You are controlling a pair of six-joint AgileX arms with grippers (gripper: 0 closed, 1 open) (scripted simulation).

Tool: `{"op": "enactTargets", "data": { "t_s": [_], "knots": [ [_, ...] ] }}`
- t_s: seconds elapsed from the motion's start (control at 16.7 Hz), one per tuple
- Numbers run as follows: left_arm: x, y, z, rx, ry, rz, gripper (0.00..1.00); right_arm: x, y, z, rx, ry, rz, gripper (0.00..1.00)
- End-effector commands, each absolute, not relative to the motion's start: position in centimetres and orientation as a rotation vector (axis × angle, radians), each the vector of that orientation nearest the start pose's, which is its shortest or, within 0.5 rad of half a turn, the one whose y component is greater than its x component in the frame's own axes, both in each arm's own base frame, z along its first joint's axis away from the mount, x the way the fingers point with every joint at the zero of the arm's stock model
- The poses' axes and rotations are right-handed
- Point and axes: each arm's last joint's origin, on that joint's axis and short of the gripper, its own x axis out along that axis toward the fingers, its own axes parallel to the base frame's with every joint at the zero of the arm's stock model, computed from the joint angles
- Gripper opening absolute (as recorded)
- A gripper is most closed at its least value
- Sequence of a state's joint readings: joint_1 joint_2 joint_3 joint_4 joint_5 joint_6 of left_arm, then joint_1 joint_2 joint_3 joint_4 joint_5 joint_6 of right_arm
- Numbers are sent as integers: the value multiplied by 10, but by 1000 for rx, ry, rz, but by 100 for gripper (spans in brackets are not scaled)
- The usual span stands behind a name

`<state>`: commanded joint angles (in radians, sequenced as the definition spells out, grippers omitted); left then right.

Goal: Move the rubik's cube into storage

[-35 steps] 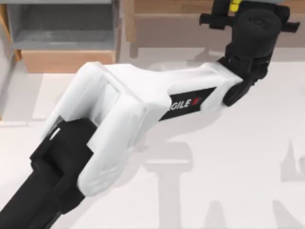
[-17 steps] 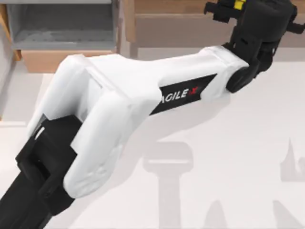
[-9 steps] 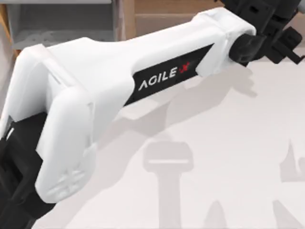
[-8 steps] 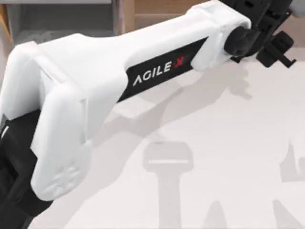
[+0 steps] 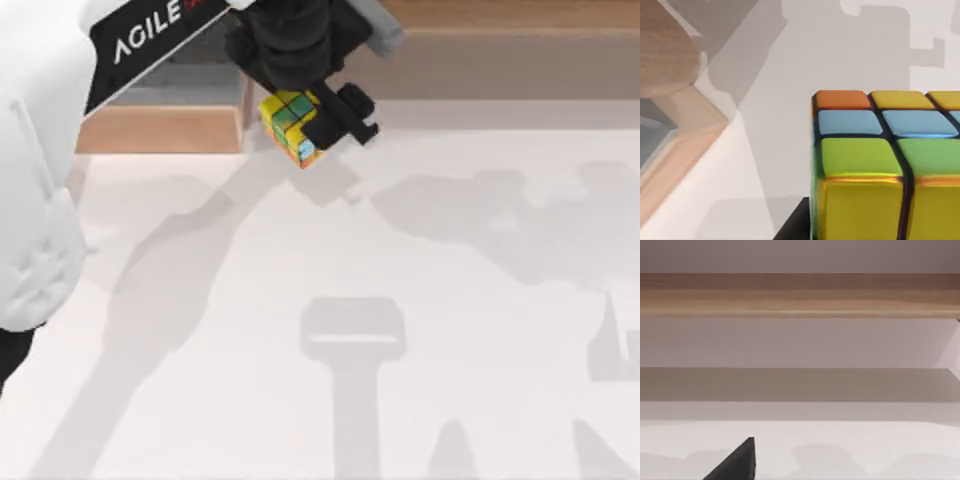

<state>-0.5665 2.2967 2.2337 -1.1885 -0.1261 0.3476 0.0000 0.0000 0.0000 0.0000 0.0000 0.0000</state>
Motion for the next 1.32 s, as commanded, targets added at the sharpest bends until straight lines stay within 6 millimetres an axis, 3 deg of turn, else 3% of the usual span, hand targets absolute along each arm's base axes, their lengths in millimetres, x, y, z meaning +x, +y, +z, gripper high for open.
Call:
{"op": "enactTargets", "data": {
  "t_s": [0.24, 0.48, 0.66, 0.78, 1.02, 1.2, 1.32],
  "knots": [
    [438, -134, 272, 593, 1360, -454, 0, 106, -1, 160, 0, 0, 0, 100],
    [451, -15, 294, 407, 1440, -274, 0, 106, -1, 160, 0, 0, 0, 100],
    [455, 63, 296, 276, 1438, -134, 0, 106, -1, 160, 0, 0, 0, 100],
    [459, 105, 282, 200, 1447, -62, 0, 106, -1, 160, 0, 0, 0, 100],
    [472, 158, 224, 79, 1513, 1, 0, 106, -1, 160, 0, 0, 0, 100],
    [479, 169, 188, 31, 1561, -1, 0, 106, -1, 160, 0, 0, 0, 100],
    [480, 170, 181, 25, 1569, -4, 0, 106, -1, 160, 0, 0, 0, 100]
  ]
}}
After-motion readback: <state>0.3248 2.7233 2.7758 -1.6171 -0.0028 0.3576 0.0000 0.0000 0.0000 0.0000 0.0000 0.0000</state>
